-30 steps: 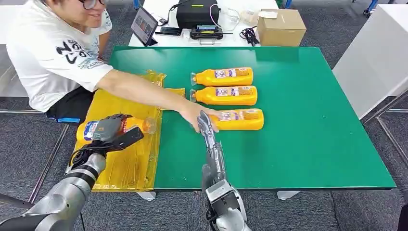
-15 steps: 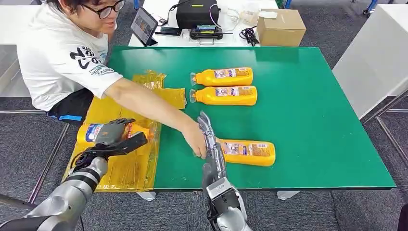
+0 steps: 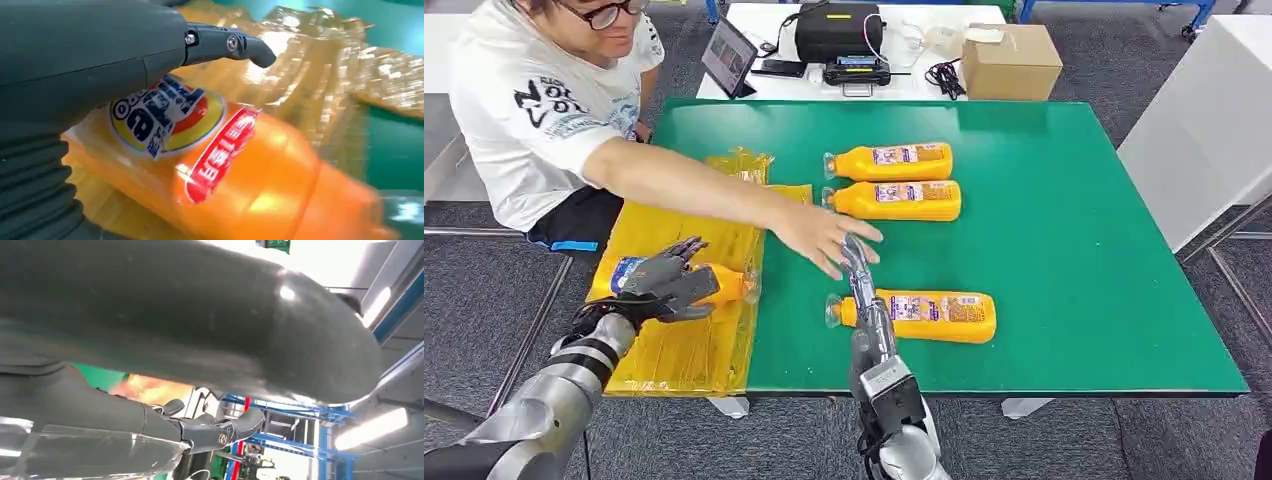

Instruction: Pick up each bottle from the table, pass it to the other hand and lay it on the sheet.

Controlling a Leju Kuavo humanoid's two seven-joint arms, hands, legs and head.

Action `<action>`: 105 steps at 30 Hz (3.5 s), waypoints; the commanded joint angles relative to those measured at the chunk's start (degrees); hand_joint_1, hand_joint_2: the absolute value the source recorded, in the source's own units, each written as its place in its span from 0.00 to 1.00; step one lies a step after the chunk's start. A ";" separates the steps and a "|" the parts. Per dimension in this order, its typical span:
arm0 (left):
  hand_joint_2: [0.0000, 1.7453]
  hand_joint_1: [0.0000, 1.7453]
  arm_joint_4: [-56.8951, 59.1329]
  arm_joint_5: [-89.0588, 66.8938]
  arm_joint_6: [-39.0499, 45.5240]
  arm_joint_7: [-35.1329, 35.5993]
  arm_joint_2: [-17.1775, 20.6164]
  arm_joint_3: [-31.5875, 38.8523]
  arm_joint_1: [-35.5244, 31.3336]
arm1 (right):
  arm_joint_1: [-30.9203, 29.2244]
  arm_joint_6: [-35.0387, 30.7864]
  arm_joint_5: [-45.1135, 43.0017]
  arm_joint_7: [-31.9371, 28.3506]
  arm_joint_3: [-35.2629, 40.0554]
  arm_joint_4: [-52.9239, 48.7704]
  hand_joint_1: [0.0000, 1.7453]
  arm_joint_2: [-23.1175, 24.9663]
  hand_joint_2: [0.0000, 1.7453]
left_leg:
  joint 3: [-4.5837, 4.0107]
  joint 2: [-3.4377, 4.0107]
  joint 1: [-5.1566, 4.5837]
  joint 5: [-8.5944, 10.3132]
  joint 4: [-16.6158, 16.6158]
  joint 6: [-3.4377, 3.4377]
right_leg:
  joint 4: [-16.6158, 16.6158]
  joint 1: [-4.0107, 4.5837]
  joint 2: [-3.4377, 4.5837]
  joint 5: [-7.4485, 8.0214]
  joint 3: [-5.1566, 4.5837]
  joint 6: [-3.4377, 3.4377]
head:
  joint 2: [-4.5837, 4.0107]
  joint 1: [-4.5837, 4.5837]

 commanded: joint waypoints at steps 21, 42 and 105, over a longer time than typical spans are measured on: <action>0.00 0.00 -22.46 28.51 33.81 -18.78 -8.09 -0.66 10.87 | -4.78 -6.17 12.84 7.31 -0.10 8.28 0.00 -3.36 1.00 | -0.04 0.09 0.06 0.06 0.06 -0.01 | -0.04 0.07 0.05 0.07 -0.08 -0.05 | 0.00 0.02; 1.00 0.00 -44.63 51.07 31.71 -18.78 -9.27 -2.54 24.65 | -13.65 1.73 35.58 28.23 -5.84 15.92 0.00 -17.15 1.00 | -0.31 0.37 0.09 -0.02 0.11 -0.05 | -0.08 0.14 0.29 0.10 -0.38 -0.08 | 0.00 0.02; 1.00 0.00 -27.02 53.12 22.60 -18.78 -12.98 -11.75 21.07 | -26.51 20.55 25.74 34.90 12.83 26.02 1.00 -32.69 1.00 | -0.52 0.28 0.06 0.11 0.29 0.07 | -0.10 0.12 0.21 0.28 -0.47 0.16 | 0.00 -0.02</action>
